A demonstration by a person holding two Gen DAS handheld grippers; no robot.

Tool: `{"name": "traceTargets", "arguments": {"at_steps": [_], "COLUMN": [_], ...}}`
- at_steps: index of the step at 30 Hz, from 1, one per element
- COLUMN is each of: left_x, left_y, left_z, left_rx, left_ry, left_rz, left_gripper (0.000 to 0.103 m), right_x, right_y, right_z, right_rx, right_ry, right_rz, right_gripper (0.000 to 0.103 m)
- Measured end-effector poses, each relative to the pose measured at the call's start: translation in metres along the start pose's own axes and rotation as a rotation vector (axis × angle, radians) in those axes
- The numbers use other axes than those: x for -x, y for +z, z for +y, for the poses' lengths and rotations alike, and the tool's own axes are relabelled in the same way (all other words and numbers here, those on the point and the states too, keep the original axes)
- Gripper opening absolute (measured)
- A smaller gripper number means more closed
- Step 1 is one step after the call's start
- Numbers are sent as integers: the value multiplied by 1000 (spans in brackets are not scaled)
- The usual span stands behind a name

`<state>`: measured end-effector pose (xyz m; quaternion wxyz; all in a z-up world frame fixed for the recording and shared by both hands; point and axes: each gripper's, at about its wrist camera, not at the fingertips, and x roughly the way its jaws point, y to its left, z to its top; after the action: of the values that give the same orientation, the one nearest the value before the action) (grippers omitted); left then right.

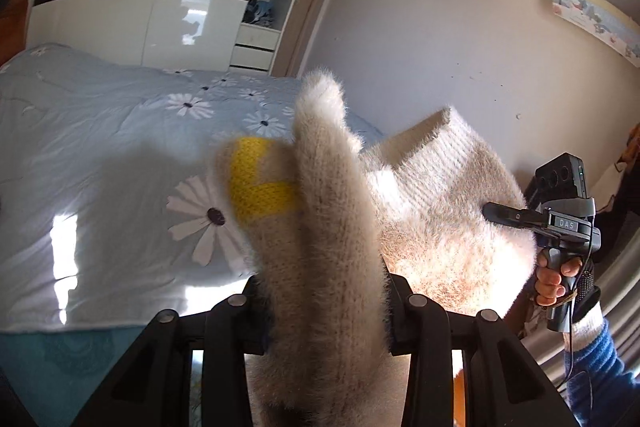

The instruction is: Fold clothes

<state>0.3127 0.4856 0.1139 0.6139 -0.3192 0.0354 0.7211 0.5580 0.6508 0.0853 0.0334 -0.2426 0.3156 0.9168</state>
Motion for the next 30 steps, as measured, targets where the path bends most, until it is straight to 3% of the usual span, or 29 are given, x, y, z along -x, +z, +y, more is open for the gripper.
{"name": "traceTargets", "arguments": {"at_steps": [5,10,16,20,22,24,27,30], "left_x": [-54,-108,-146,-191,-201,-209,-211,-207], "left_y": [42,49,11,-23,-37,-50,-53,-44], "left_z": [-63,-104,-164,-154,-139,-123,-128,-133], "left_rx": [-72,-98,-56,-2,52,103,84,73], "left_ry": [-92,-191,-304,-317,-337,-356,-342,-323], "left_rz": [11,45,95,200,215,230,229,234], "left_gripper": [41,41,41,41,42,43,44,45], "right_x": [66,133,187,188,185,178,174,177], "right_y": [45,74,82,64,47,28,17,20], "right_z": [-48,-100,-164,-224,-259,-286,-302,-309], "right_rx": [-21,-37,-55,-137,-216,-288,-307,-320], "right_ry": [-89,-200,-293,-321,-340,-293,-223,-226], "right_rz": [-71,-121,-119,-92,-66,-74,-125,-142], "right_gripper": [41,41,42,42,43,46,49,50]}}
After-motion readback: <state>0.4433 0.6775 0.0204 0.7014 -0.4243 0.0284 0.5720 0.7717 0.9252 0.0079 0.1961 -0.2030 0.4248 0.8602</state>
